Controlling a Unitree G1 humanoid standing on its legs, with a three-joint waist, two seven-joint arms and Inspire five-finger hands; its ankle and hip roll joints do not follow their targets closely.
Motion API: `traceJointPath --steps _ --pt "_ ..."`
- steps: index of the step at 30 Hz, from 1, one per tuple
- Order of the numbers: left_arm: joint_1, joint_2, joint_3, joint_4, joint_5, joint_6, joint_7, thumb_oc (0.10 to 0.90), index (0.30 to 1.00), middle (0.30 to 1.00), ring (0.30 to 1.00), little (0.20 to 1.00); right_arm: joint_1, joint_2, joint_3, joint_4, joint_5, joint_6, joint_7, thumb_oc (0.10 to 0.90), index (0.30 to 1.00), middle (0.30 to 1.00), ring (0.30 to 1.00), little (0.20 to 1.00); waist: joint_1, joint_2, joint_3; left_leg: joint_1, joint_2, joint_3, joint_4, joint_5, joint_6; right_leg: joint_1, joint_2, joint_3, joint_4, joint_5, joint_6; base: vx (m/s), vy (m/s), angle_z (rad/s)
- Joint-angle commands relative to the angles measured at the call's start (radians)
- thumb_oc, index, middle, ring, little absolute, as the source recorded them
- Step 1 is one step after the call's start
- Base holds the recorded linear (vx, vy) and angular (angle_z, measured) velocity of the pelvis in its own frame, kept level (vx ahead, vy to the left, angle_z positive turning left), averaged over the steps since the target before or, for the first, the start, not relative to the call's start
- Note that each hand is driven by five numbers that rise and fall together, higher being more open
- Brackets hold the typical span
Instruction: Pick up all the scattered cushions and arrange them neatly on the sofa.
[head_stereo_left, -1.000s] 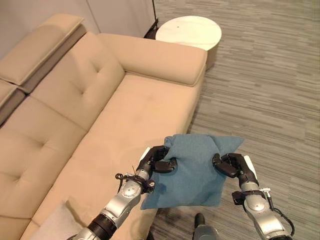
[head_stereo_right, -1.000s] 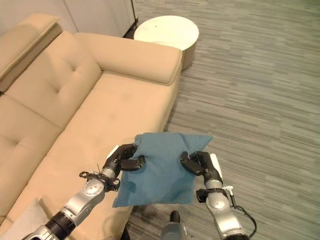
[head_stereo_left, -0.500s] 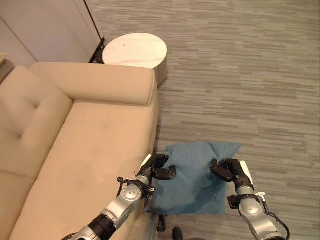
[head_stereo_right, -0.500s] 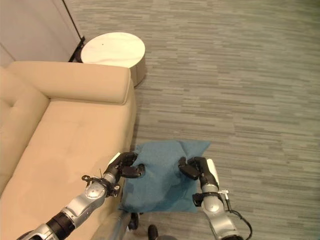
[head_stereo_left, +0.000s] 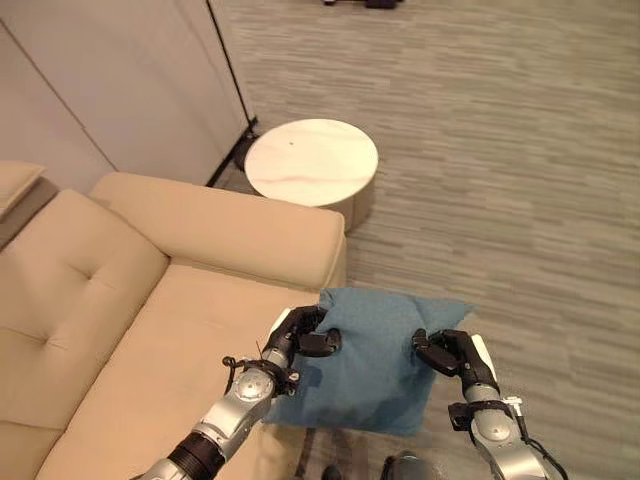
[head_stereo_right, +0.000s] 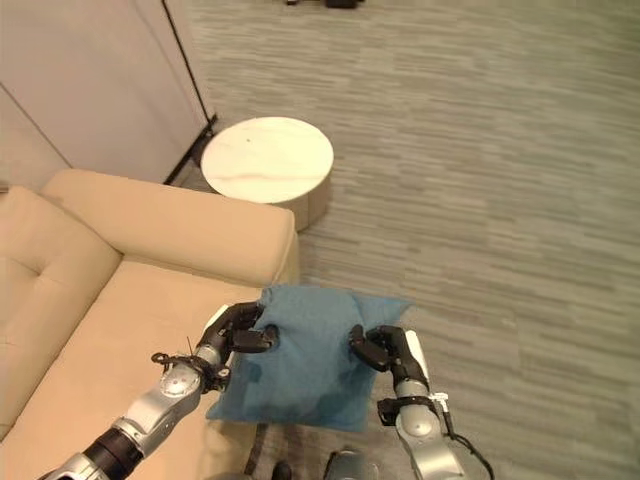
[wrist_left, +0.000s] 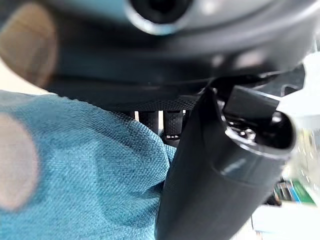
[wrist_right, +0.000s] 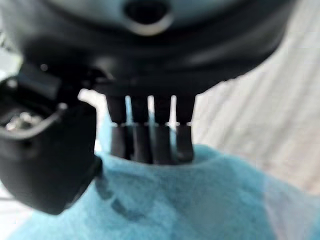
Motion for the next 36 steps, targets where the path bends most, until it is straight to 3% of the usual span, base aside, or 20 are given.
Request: traceJointPath --steps 1,2,3,4,6,8,9,14,17,20,22,23,24,25,26,29,36 --pt "-0.023 -0.073 0.032 -0.141 -0.028 -0.123 -0.065 0.400 0.300 0.300 0.300 0.300 -0.066 0.006 -0.029 -0.089 -0.001 -0.118 0.001 0.400 0.300 0.300 0.300 0.300 -0.017 -0.033 -0.062 -0.089 -0.039 0.006 0.009 -0.015 -0.048 0.201 0.059 0.252 -0.436 0.221 0.095 0.21 -0.213 0.90" --pt "-0.023 -0.073 0.032 -0.141 -0.028 -0.123 -0.065 0.400 0.300 0.300 0.300 0.300 -0.066 0.006 -0.029 -0.089 -0.001 -0.118 0.001 0.400 0.300 0.300 0.300 0.300 -0.017 -0.033 -0.062 -0.089 -0.039 0.006 0.009 -0.014 -0.048 0.202 0.059 0.252 -0.437 0.222 0.095 0.30 -0.260 1.45" --pt "-0.023 -0.082 0.024 -0.131 -0.032 -0.127 -0.059 0.400 0.300 0.300 0.300 0.300 -0.067 0.005 -0.034 -0.085 0.004 -0.118 -0.014 0.400 0.300 0.300 0.300 0.300 -0.047 -0.031 -0.052 -0.066 -0.042 -0.101 0.002 -0.019 -0.056 0.157 0.089 0.409 -0.500 0.264 0.109 0.22 -0.179 1.52" --pt "-0.025 -0.084 0.020 -0.130 -0.031 -0.128 -0.057 0.400 0.300 0.300 0.300 0.300 -0.070 0.005 -0.033 -0.086 0.005 -0.117 -0.016 0.400 0.300 0.300 0.300 0.300 -0.056 -0.034 -0.051 -0.062 -0.046 -0.133 -0.005 -0.014 -0.062 0.140 0.101 0.457 -0.519 0.295 0.122 0.29 -0.244 2.73" --pt "-0.034 -0.084 0.020 -0.127 -0.028 -0.123 -0.046 0.400 0.300 0.300 0.300 0.300 -0.070 0.002 -0.021 -0.095 0.009 -0.117 -0.016 0.400 0.300 0.300 0.300 0.300 -0.060 -0.041 -0.049 -0.048 -0.051 -0.220 -0.007 -0.014 -0.078 0.125 0.125 0.492 -0.534 0.320 0.135 0.16 -0.176 2.07" --pt "-0.040 -0.086 0.021 -0.119 -0.031 -0.125 -0.043 0.400 0.300 0.300 0.300 0.300 -0.063 -0.005 -0.014 -0.097 0.003 -0.119 -0.008 0.400 0.300 0.300 0.300 0.300 -0.064 -0.049 -0.049 -0.058 -0.063 -0.303 0.028 -0.026 -0.091 0.169 0.114 0.467 -0.550 0.281 0.115 0.07 -0.157 0.97" --pt "-0.040 -0.085 0.021 -0.119 -0.031 -0.125 -0.043 0.400 0.300 0.300 0.300 0.300 -0.064 -0.004 -0.013 -0.097 0.003 -0.119 -0.008 0.400 0.300 0.300 0.300 0.300 -0.069 -0.051 -0.051 -0.062 -0.067 -0.307 0.029 -0.022 -0.092 0.167 0.109 0.464 -0.552 0.284 0.117 0.08 -0.199 1.64" --pt "0.041 -0.064 0.096 -0.167 -0.069 -0.147 -0.019 0.400 0.300 0.300 0.300 0.300 -0.088 -0.030 0.047 -0.139 -0.005 -0.139 0.037 0.400 0.300 0.300 0.300 0.300 -0.024 -0.065 -0.076 -0.085 -0.030 -0.424 0.055 -0.022 -0.149 0.211 0.142 0.396 -0.557 0.234 0.066 0.12 -0.286 1.00" --pt "0.084 -0.052 0.133 -0.181 -0.069 -0.152 -0.009 0.400 0.300 0.300 0.300 0.300 -0.110 -0.044 0.070 -0.154 0.005 -0.155 0.041 0.400 0.300 0.300 0.300 0.300 0.007 -0.070 -0.077 -0.106 -0.018 -0.485 0.059 -0.004 -0.176 0.249 0.151 0.318 -0.580 0.210 0.039 0.02 -0.180 0.86" --pt "0.104 -0.054 0.160 -0.189 -0.070 -0.160 0.005 0.400 0.300 0.300 0.300 0.300 -0.119 -0.052 0.074 -0.166 0.005 -0.161 0.036 0.400 0.300 0.300 0.300 0.300 0.013 -0.079 -0.076 -0.147 -0.003 -0.459 0.055 0.020 -0.194 0.276 0.142 0.254 -0.603 0.189 0.032 -0.02 -0.075 0.86" --pt "0.108 -0.056 0.180 -0.198 -0.063 -0.173 0.015 0.400 0.300 0.300 0.300 0.300 -0.129 -0.056 0.055 -0.184 0.015 -0.167 0.008 0.400 0.300 0.300 0.300 0.300 0.002 -0.089 -0.057 -0.238 0.062 -0.202 0.052 0.054 -0.193 0.325 0.113 0.145 -0.621 0.169 0.033 0.00 0.012 1.33" --pt "0.095 -0.060 0.184 -0.196 -0.054 -0.175 0.020 0.400 0.300 0.300 0.300 0.300 -0.135 -0.059 0.046 -0.194 0.017 -0.169 0.000 0.400 0.300 0.300 0.300 0.300 -0.023 -0.098 -0.058 -0.268 0.130 0.014 0.034 0.074 -0.186 0.336 0.094 0.089 -0.613 0.163 0.043 -0.01 0.042 1.58" --pt "0.094 -0.060 0.184 -0.195 -0.054 -0.175 0.020 0.400 0.300 0.300 0.300 0.300 -0.136 -0.059 0.046 -0.194 0.017 -0.169 0.000 0.400 0.300 0.300 0.300 0.300 -0.022 -0.098 -0.059 -0.270 0.130 0.016 0.032 0.078 -0.185 0.333 0.093 0.090 -0.613 0.164 0.043 -0.05 0.083 2.10" --pt "0.082 -0.054 0.190 -0.192 -0.049 -0.181 0.030 0.400 0.300 0.300 0.300 0.300 -0.136 -0.052 0.040 -0.217 0.021 -0.169 -0.003 0.400 0.300 0.300 0.300 0.300 -0.045 -0.097 -0.064 -0.283 0.227 0.284 0.011 0.114 -0.192 0.363 0.071 -0.012 -0.616 0.162 0.056 -0.02 0.095 1.94" --pt "0.078 -0.048 0.197 -0.197 -0.046 -0.183 0.039 0.400 0.300 0.300 0.300 0.300 -0.137 -0.053 0.037 -0.221 0.016 -0.166 -0.005 0.400 0.300 0.300 0.300 0.300 -0.053 -0.100 -0.068 -0.295 0.253 0.347 0.018 0.133 -0.204 0.375 0.061 -0.045 -0.617 0.168 0.061 0.01 0.131 1.41" --pt "0.084 -0.036 0.212 -0.217 -0.027 -0.180 0.042 0.400 0.300 0.300 0.300 0.300 -0.114 -0.049 0.022 -0.251 -0.010 -0.154 0.005 0.400 0.300 0.300 0.300 0.300 -0.056 -0.098 -0.095 -0.259 0.249 0.385 -0.048 0.141 -0.208 0.421 0.041 -0.118 -0.625 0.169 0.078 0.14 0.171 1.39" --pt "0.082 0.008 0.236 -0.237 0.103 -0.162 0.021 0.400 0.300 0.300 0.300 0.300 -0.116 0.020 0.007 -0.265 0.044 -0.141 0.055 0.400 0.300 0.300 0.300 0.300 -0.022 -0.136 -0.142 -0.208 0.141 0.375 -0.086 0.080 -0.142 0.433 -0.065 -0.109 -0.537 0.257 0.133 0.19 0.296 0.39"
